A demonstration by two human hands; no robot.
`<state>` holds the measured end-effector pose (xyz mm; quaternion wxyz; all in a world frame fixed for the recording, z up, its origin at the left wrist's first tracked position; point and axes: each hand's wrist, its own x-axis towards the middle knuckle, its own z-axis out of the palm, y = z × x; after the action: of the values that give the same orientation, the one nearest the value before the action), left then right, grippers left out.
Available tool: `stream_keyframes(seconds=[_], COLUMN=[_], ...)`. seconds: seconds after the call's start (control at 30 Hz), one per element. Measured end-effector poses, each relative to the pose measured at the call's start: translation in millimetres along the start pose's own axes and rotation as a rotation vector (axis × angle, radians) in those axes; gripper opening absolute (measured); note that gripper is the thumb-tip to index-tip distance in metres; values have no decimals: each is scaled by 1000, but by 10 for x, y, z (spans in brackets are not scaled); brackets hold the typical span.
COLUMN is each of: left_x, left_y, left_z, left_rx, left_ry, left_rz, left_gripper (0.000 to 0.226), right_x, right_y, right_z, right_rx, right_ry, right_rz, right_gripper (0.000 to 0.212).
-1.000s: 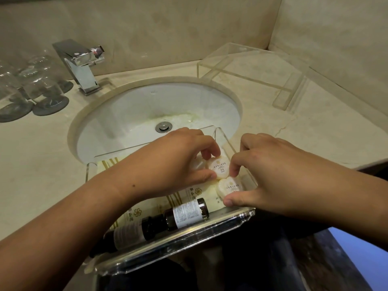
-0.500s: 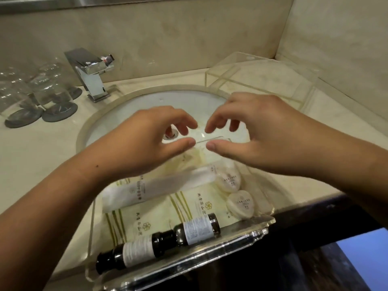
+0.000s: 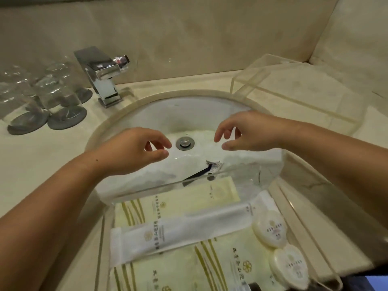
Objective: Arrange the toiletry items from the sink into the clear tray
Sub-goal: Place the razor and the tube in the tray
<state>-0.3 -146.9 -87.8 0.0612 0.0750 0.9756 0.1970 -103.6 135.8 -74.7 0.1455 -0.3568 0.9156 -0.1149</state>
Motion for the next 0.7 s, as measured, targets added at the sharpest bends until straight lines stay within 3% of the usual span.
stream_keyframes(seconds=[0.2, 0.33, 0.57, 0.7], left_x=[396, 652, 907, 928], left_y=[-152, -170, -99, -59], left_z=[198, 368, 708, 832], left_rx=[-3, -35, 29, 33], left_ry=[-248, -379, -478, -441], left_rz=[6, -6, -34, -28], left_gripper=[22, 26, 26, 22], right_x=[409, 576, 662, 651], right_y=[158, 234, 276, 287], right_z=[332, 530, 697, 696], right_rx=[-39, -105, -135, -172], right_ry=[-201, -248, -281, -271], right_rz=[-25, 5, 6, -15], right_gripper=[17, 33, 37, 33])
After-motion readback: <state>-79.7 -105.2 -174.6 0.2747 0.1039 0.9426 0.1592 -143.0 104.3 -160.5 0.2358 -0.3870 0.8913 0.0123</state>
